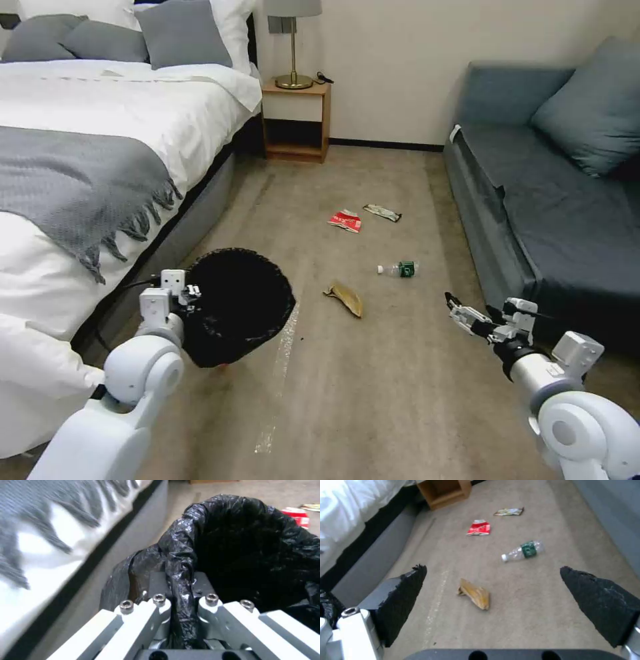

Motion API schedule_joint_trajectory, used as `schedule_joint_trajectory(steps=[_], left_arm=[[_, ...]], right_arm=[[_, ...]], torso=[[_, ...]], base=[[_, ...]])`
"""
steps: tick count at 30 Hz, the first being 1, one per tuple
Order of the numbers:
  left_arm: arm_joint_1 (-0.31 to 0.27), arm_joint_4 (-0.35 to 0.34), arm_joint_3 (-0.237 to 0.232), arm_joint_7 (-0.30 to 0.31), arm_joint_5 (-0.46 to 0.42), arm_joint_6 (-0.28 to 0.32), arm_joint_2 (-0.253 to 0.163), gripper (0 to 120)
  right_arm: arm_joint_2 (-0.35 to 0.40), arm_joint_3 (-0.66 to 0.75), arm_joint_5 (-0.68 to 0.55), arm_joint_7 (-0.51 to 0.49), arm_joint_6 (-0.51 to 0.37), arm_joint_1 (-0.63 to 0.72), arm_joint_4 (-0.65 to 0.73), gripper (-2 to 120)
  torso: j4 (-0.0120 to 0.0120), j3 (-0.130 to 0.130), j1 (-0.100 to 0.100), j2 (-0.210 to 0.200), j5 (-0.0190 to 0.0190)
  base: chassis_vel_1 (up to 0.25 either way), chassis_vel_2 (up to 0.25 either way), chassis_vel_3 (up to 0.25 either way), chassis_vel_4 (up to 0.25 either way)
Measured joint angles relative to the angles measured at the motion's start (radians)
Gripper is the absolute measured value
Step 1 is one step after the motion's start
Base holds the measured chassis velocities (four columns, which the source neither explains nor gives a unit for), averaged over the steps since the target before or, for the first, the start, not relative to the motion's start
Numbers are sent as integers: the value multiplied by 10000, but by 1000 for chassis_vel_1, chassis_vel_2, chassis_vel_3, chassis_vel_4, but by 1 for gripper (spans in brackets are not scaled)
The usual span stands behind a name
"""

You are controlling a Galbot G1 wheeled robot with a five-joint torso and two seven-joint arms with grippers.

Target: Pick up the trash bin, then pick up the garbage on the floor and place it into the trash bin.

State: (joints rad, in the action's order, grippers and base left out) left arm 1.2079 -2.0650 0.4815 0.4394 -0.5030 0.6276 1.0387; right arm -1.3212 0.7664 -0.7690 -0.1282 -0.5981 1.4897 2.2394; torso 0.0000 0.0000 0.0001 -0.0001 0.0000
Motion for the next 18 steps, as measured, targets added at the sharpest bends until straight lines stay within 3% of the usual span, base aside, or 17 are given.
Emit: schedule_joint_trajectory(steps=[9, 18], left_arm=[[134, 454, 259, -488, 1812, -503, -97, 4], [147, 699, 109, -555, 2430, -552, 2, 4]], right_arm=[[-161, -78, -399, 621, 426, -39, -196, 100], [-153, -101, -458, 715, 546, -17, -242, 100]], torso=[[0, 0, 0, 1, -1], [0, -1, -1, 1, 0]], base=[[0, 0, 0, 0], [0, 0, 0, 0]])
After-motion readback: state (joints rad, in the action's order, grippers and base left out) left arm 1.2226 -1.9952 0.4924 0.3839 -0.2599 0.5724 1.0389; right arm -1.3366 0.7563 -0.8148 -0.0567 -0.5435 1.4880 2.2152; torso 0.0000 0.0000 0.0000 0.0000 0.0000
